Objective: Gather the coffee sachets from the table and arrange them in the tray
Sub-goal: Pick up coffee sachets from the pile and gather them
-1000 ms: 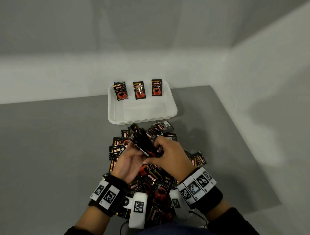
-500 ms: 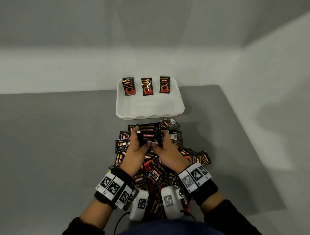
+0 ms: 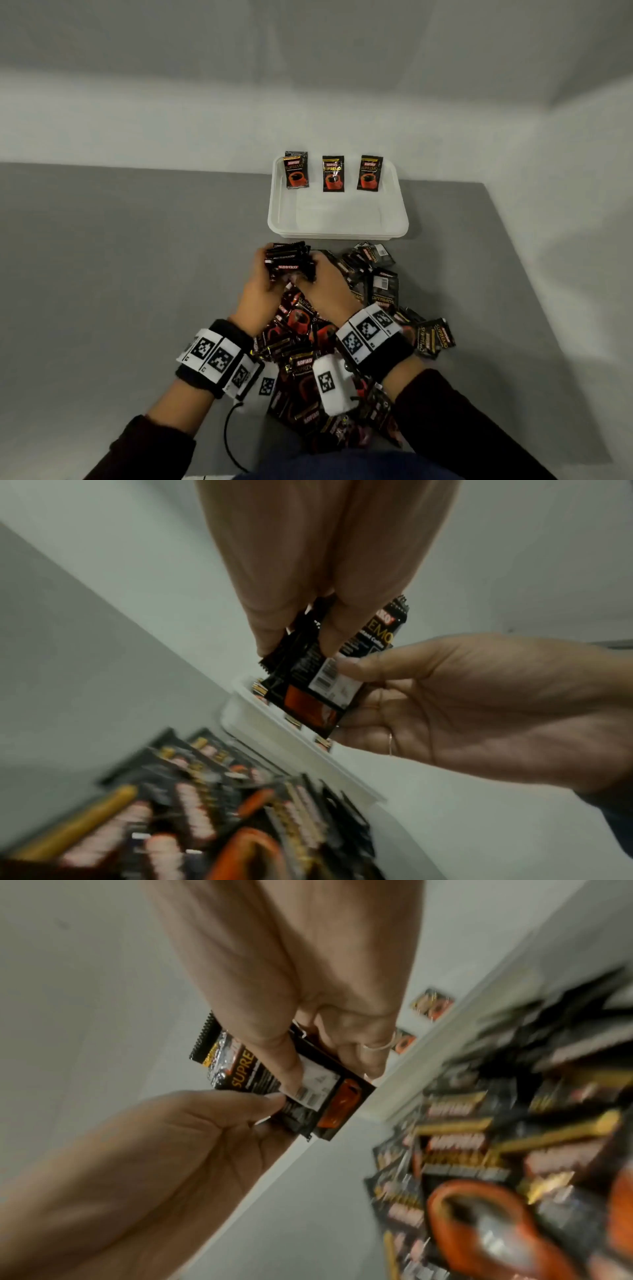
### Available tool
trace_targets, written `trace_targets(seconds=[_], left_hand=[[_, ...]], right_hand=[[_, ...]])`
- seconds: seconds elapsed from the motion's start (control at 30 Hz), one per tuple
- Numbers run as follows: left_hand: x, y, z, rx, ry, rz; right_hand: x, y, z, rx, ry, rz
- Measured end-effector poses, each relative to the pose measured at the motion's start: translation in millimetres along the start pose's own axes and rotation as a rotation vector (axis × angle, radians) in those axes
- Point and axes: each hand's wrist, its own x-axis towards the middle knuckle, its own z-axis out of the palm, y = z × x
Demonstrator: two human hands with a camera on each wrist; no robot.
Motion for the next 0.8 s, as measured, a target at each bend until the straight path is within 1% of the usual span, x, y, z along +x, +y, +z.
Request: trace_targets(seconds=[0.1,0.2,0.33,0.4,0.53,0.63,0.8], left_hand=[[-8.5,-25.3,-36.3,0.015,0.047,-0.102],[-18.4,-47.0,-60.5,0.036,0.079,-0.169],[-27.6,-73.7,-74.4,0.046,0.062,-0.221],[-27.3,-79.2,-76.7,0.027,0.044,-0.226],[-27.7,-85.3,-80.2,-0.027,0.048,-0.196],[-29.3,-90.0,-80.0,-0.026,0.05,-0.185],[-30.4,-96.0,-78.4,-0.088,0.058,-0.248]], right_hand=[[14.1,-10.8,44.6,0.124,-0.129,0.05],[22.0,-10.7,79.9,0.142,-0.198,0.095],[25.1,-0.5,104.5,0.152,-0.284,0.158],[25.4,4.5,109.4,0.127,-0.313,0.154],[25.5,8.9,115.0,0.076,-0.311,0.099],[24.4,9.6,116.6,0.076,-0.29,0.09],[26.8,13.6,119.7,0.079,-0.271,0.128]])
